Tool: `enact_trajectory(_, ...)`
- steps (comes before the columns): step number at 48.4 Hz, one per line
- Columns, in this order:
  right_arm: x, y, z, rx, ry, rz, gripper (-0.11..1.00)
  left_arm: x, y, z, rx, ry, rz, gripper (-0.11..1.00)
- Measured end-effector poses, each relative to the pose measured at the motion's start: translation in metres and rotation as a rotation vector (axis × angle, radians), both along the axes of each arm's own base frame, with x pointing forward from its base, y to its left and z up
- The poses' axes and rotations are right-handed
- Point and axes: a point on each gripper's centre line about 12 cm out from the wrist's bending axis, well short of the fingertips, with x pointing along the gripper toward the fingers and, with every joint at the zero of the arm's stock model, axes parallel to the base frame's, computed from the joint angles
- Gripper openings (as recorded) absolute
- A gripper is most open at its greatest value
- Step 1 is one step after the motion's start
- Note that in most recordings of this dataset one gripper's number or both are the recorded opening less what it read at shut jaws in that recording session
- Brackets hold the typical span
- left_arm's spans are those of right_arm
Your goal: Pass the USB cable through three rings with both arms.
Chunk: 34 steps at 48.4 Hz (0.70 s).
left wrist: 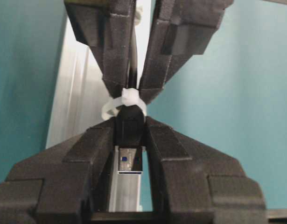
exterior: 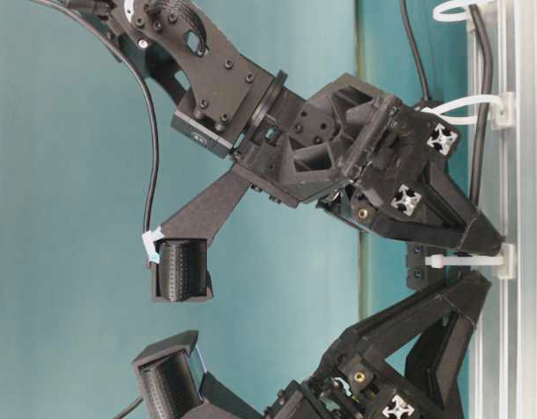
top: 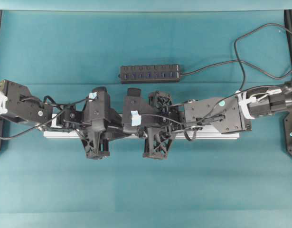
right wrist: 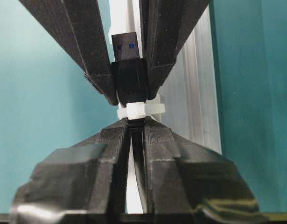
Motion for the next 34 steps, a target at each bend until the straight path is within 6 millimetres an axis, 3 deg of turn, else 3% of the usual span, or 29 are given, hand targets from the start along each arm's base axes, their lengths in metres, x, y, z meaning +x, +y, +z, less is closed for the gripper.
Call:
enact_trajectory(13, -0.0003, -0.0008, 0.0000, -0.001, 0.006, -0.002, -0.07, -0.0004, -0.0005, 0.0005, -0.001, 0.003, -0.001, 0.24)
enact_trajectory(21, -0.0006, -0.0007, -0.0004, 0.001, 0.006, -0.003, -0.01, -0.0014, 0.0000, 0.0006, -0.009, 0.014, 0.006, 0.24)
enact_trajectory(28, -0.0007, -0.0001, -0.0005, 0.000, 0.008, -0.002, 0.18, -0.0034, -0.0016, -0.0023, -0.010, 0.044, 0.003, 0.24)
enact_trajectory(34, -0.0015, -0.0002, -0.0003, 0.001, 0.014, -0.004, 0.52, -0.0060, -0.0048, -0.0045, -0.009, 0.069, -0.006, 0.24)
